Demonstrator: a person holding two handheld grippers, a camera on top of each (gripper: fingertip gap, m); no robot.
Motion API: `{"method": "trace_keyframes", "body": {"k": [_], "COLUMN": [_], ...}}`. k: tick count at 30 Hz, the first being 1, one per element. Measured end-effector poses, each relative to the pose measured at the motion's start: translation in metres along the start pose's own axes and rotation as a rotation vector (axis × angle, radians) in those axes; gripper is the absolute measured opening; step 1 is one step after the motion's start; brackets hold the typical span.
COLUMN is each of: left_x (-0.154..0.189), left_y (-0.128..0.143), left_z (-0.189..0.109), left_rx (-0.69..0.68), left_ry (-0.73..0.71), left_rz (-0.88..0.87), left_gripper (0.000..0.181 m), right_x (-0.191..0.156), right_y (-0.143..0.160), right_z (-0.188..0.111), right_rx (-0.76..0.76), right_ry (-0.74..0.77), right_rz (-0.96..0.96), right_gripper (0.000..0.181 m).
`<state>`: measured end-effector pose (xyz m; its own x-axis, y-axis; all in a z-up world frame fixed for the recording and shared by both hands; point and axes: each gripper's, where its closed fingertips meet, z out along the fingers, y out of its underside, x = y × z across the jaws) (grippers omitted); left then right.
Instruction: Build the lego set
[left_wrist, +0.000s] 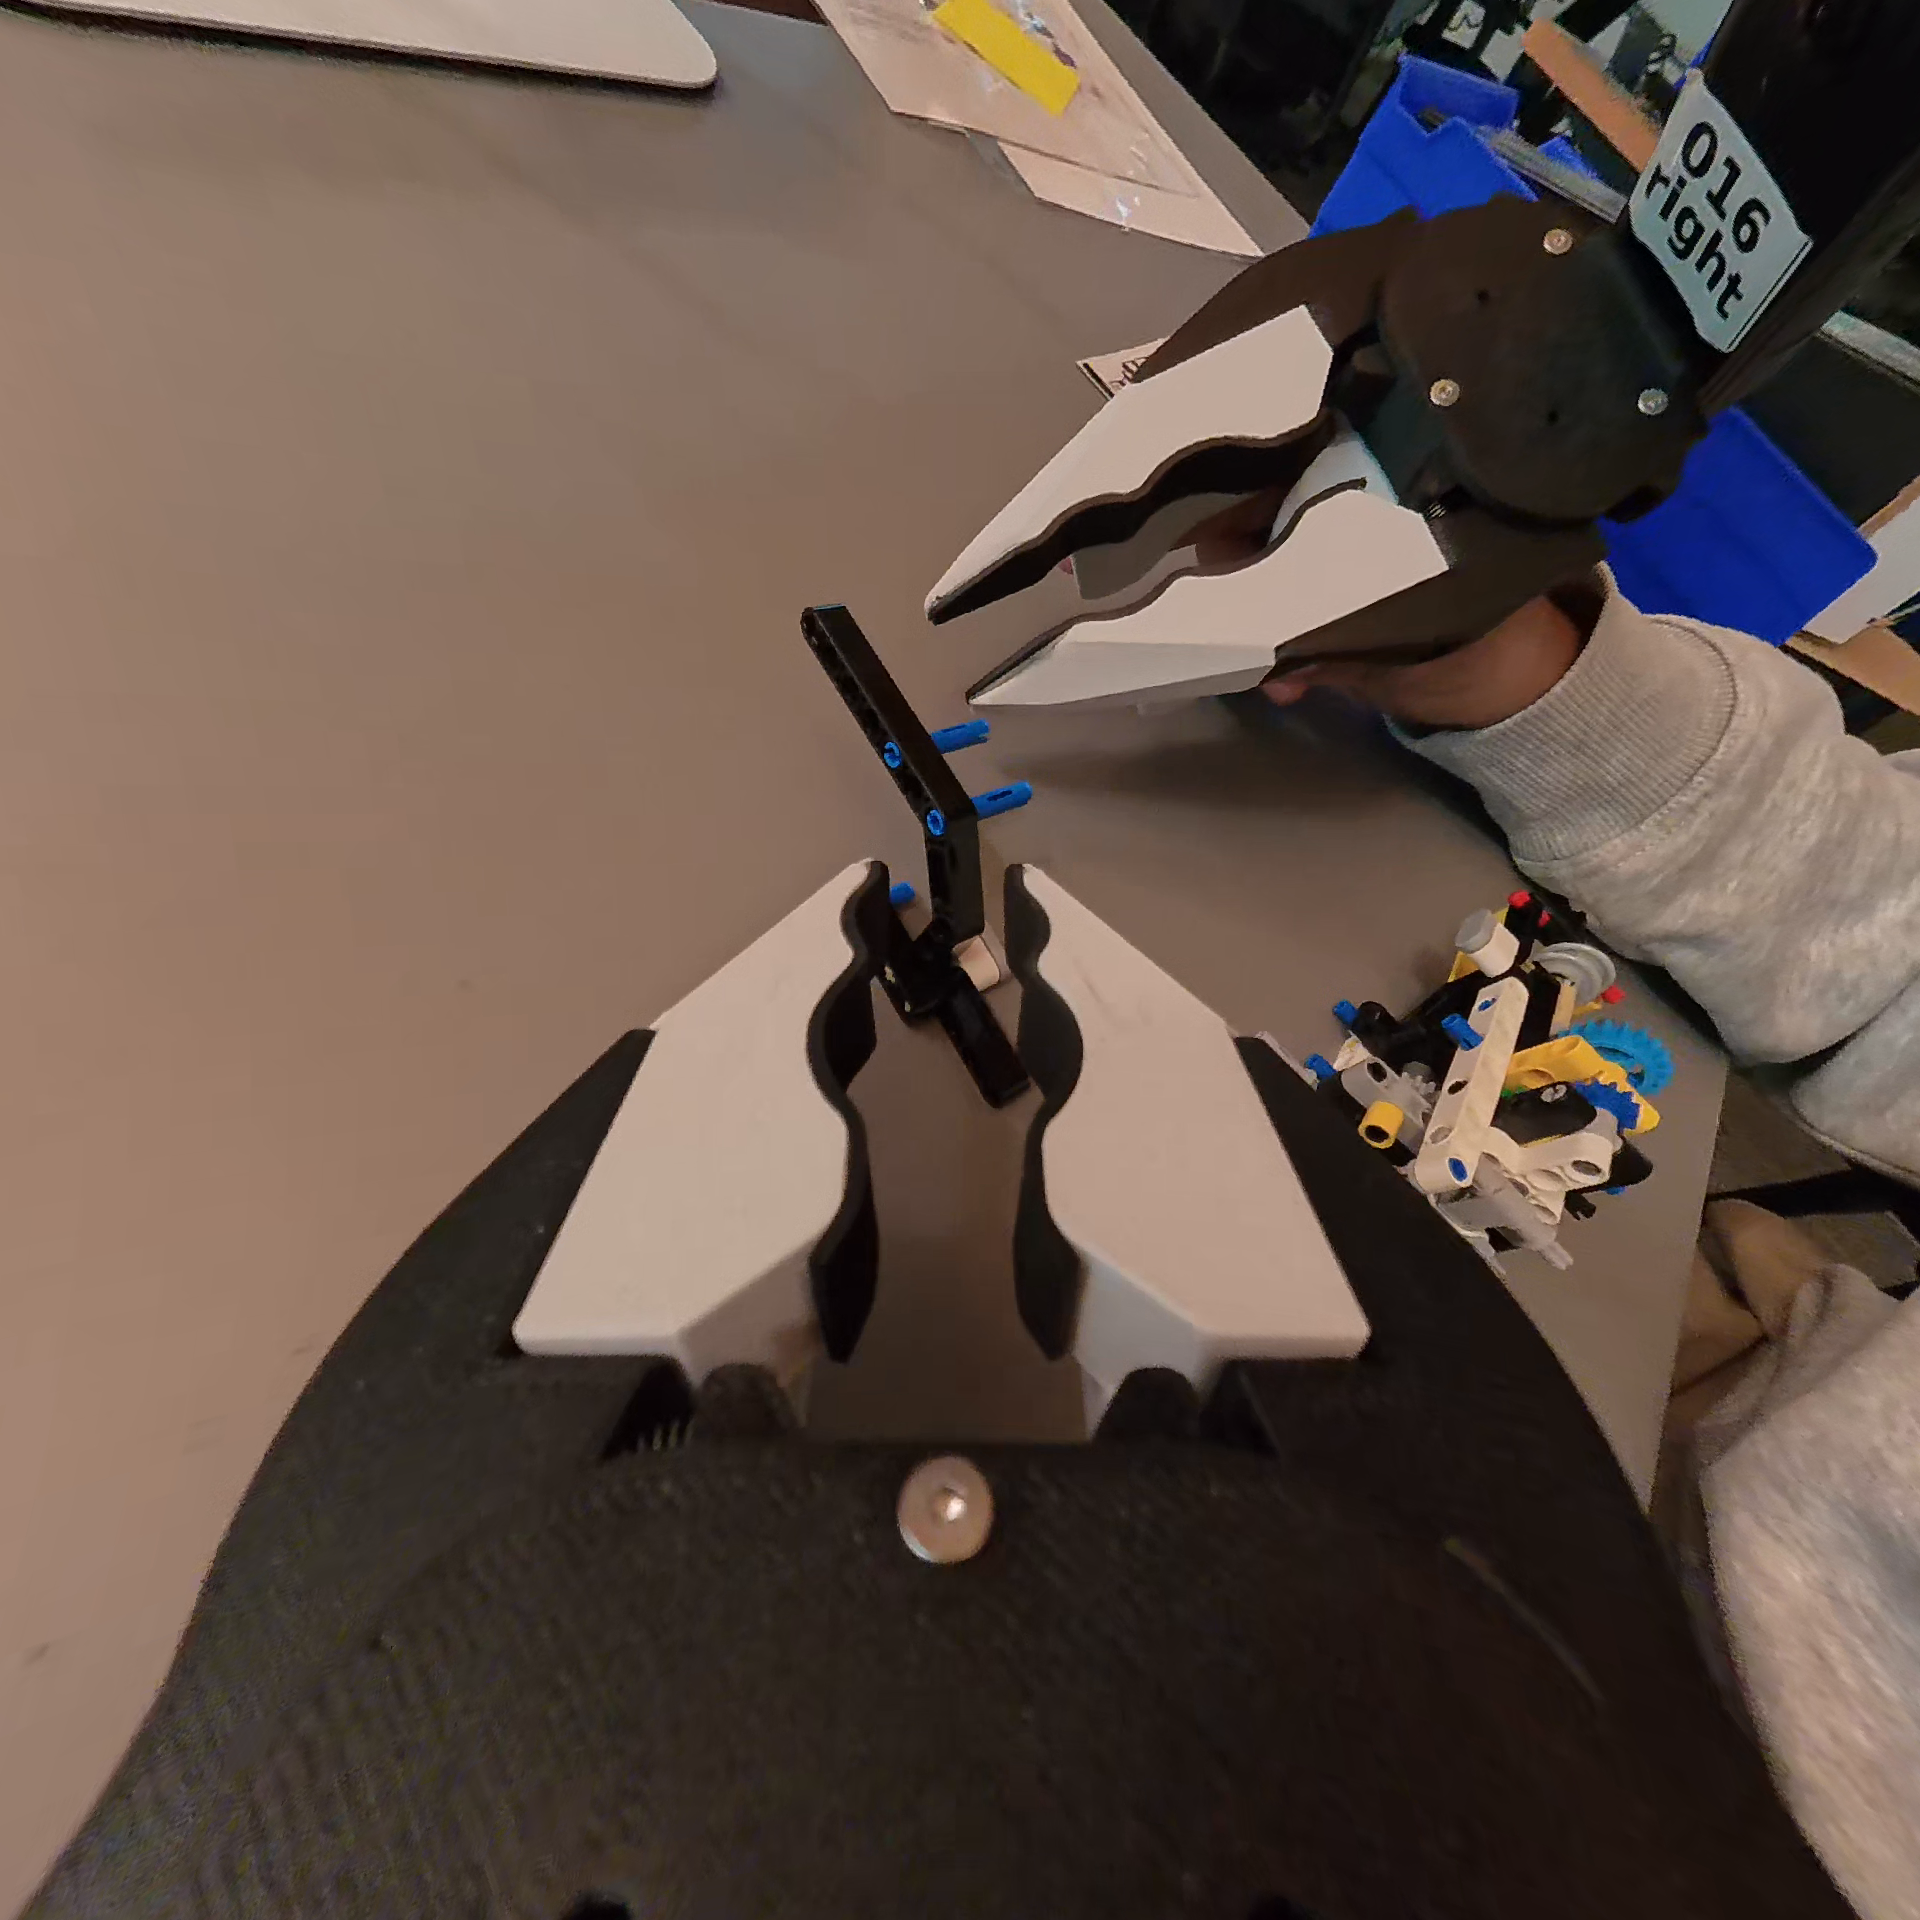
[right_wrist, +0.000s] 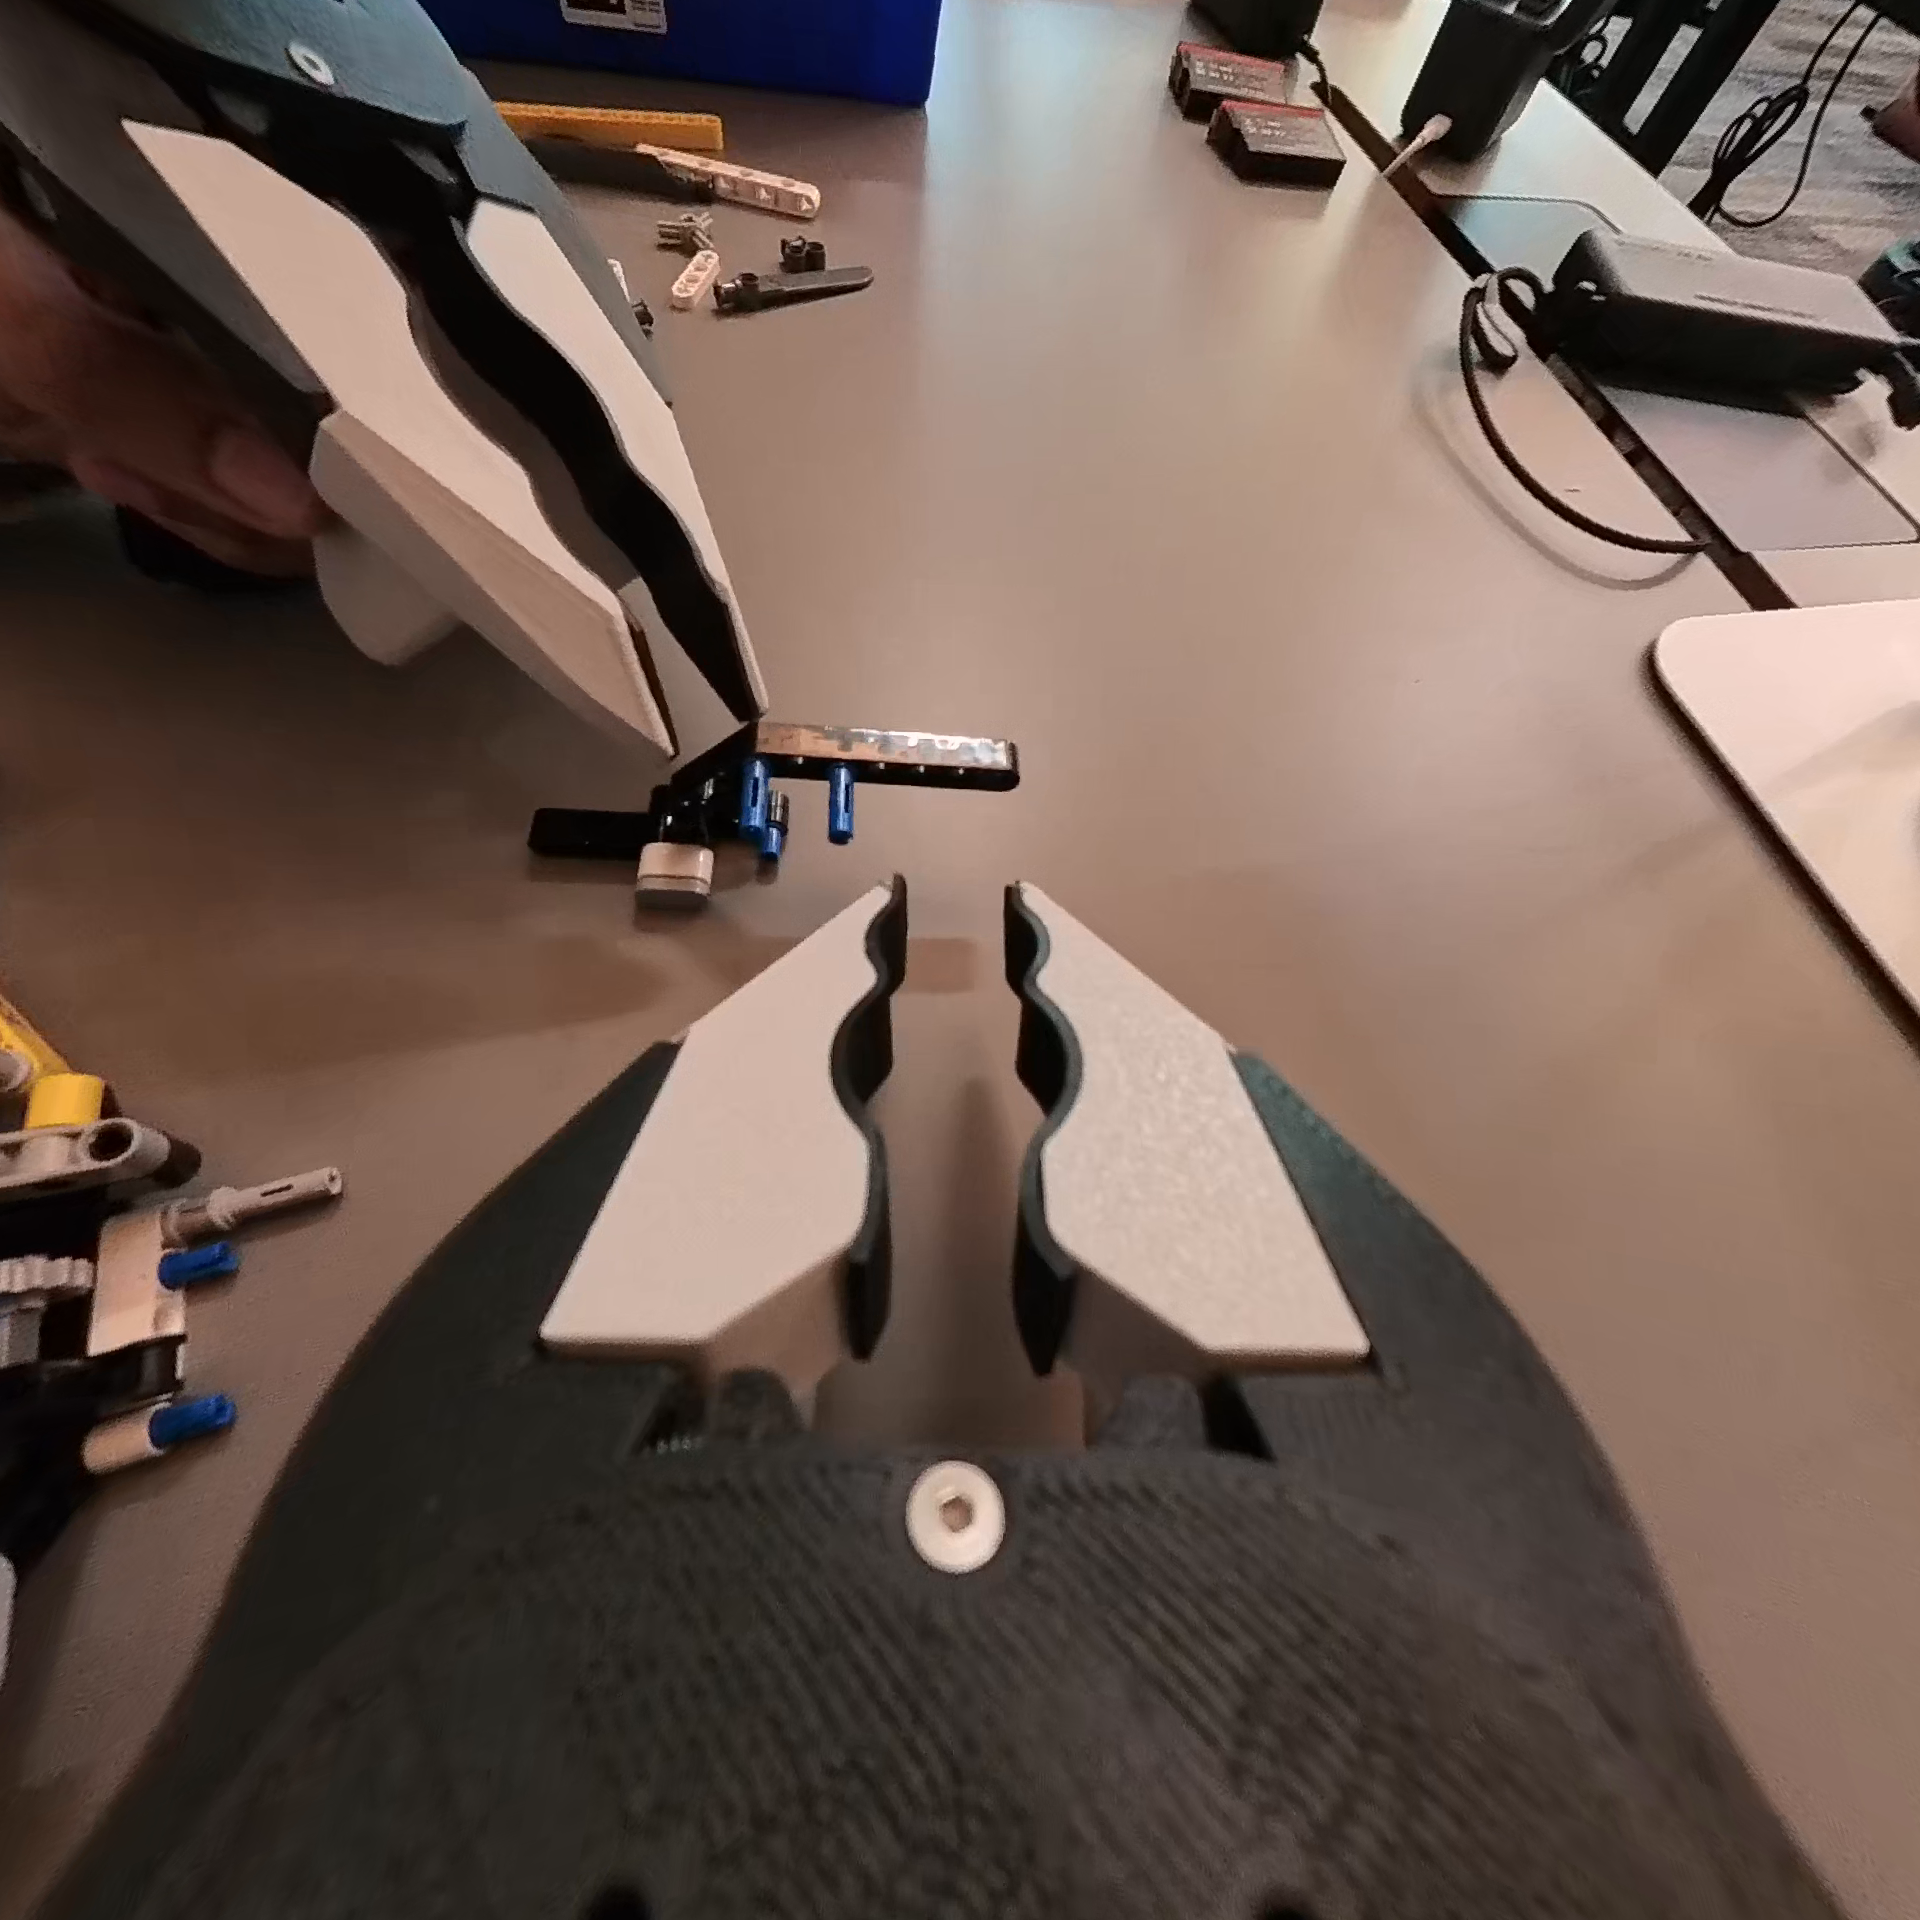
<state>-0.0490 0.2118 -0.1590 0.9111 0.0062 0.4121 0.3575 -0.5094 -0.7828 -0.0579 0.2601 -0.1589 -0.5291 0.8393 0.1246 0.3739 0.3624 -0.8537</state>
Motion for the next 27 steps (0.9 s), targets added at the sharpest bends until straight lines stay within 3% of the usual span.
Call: {"method": "trace_keyframes", "body": {"k": [3, 6, 11, 13, 15, 18, 22, 24, 27], "left_x": [-0.002, -0.021, -0.059, -0.077, -0.094, -0.106, -0.102, -0.105, -0.115], "left_y": [-0.006, -0.023, -0.071, -0.065, -0.04, 0.006, 0.048, 0.054, 0.054], "left_z": [-0.006, -0.038, -0.158, -0.204, -0.233, -0.246, -0.224, -0.217, -0.221], "left_rx": [0.04, 0.08, 0.272, 0.301, 0.279, 0.208, 0.09, 0.033, 0.059], "left_ry": [-0.022, -0.187, -0.453, -0.541, -0.589, -0.6, -0.556, -0.547, -0.596], "left_rz": [0.029, 0.134, 0.14, 0.06, -0.02, -0.064, 0.028, 0.019, -0.007], "left_gripper": [0.021, 0.016, 0.01, 0.01, 0.009, 0.003, 0.006, 0.01, 0.007], "right_x": [0.0, 0.001, 0.002, 0.003, 0.003, 0.004, 0.007, 0.007, 0.007], "right_y": [0.0, -0.001, -0.003, -0.002, -0.002, -0.002, 0.0, 0.001, 0.002], "right_z": [0.0, -0.001, -0.002, -0.002, -0.002, -0.001, 0.0, 0.001, 0.002], "right_rx": [0.001, 0.011, 0.02, 0.018, 0.016, 0.012, 0.0, -0.009, -0.02], "right_ry": [0.003, 0.004, 0.001, -0.001, -0.001, 0.003, 0.017, 0.016, 0.011], "right_rz": [0.002, 0.01, 0.021, 0.025, 0.027, 0.03, 0.045, 0.052, 0.056], "right_gripper": [0.017, 0.017, 0.017, 0.017, 0.017, 0.017, 0.017, 0.017, 0.017]}}
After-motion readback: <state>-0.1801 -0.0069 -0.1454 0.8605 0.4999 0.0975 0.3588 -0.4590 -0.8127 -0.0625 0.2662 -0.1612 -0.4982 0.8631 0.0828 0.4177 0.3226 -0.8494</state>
